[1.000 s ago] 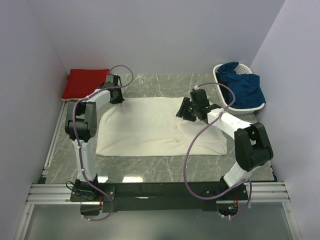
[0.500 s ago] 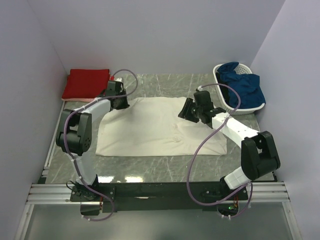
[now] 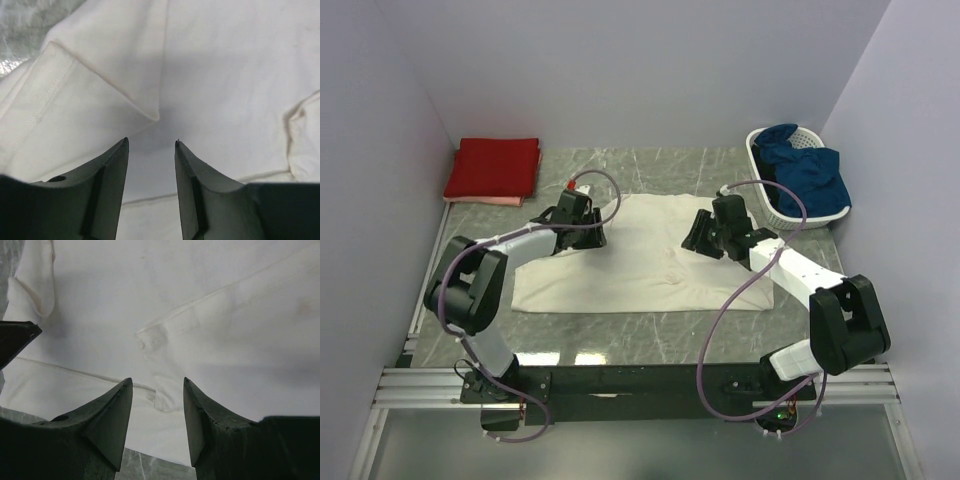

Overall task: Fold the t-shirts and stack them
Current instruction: Fold the tshirt

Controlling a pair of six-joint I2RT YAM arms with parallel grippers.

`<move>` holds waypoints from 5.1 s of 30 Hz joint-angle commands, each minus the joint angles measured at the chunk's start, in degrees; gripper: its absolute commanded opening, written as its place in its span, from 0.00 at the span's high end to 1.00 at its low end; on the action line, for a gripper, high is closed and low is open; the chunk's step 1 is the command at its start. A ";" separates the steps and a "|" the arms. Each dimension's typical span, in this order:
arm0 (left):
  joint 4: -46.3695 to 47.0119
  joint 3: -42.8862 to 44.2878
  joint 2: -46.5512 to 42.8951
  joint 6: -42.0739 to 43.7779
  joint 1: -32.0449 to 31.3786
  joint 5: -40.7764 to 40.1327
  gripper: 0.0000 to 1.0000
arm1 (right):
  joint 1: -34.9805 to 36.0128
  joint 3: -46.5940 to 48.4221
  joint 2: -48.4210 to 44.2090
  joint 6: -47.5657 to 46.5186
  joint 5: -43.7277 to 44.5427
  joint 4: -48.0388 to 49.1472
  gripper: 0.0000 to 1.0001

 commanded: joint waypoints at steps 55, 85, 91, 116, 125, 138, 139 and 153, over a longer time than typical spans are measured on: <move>-18.00 23.70 12.25 3.66 3.91 -12.74 0.82 | -1.70 -2.39 -6.45 -1.50 1.89 1.22 0.48; -20.37 28.62 16.73 4.28 3.73 -14.85 0.58 | -2.93 -3.26 -7.07 -1.50 1.27 1.75 0.48; -20.46 28.88 16.99 4.28 3.29 -14.68 0.62 | -3.28 -3.70 -7.07 -1.50 1.10 1.92 0.48; -20.55 26.86 12.16 4.02 2.94 -14.24 0.99 | -4.42 -3.79 -8.13 -1.58 0.39 1.66 0.48; -21.69 28.61 14.44 4.19 2.50 -15.73 0.47 | -4.60 -3.88 -8.74 -1.67 0.22 1.40 0.48; -22.04 30.03 19.02 3.75 1.71 -16.96 0.60 | -5.22 -4.32 -8.74 -1.94 0.04 1.40 0.48; -21.87 29.94 18.93 3.75 1.71 -16.96 0.63 | -5.30 -4.32 -8.83 -1.94 0.04 1.48 0.48; -23.45 29.49 13.92 3.93 1.71 -18.19 0.99 | -6.27 -4.06 -8.83 -1.94 -0.66 1.40 0.48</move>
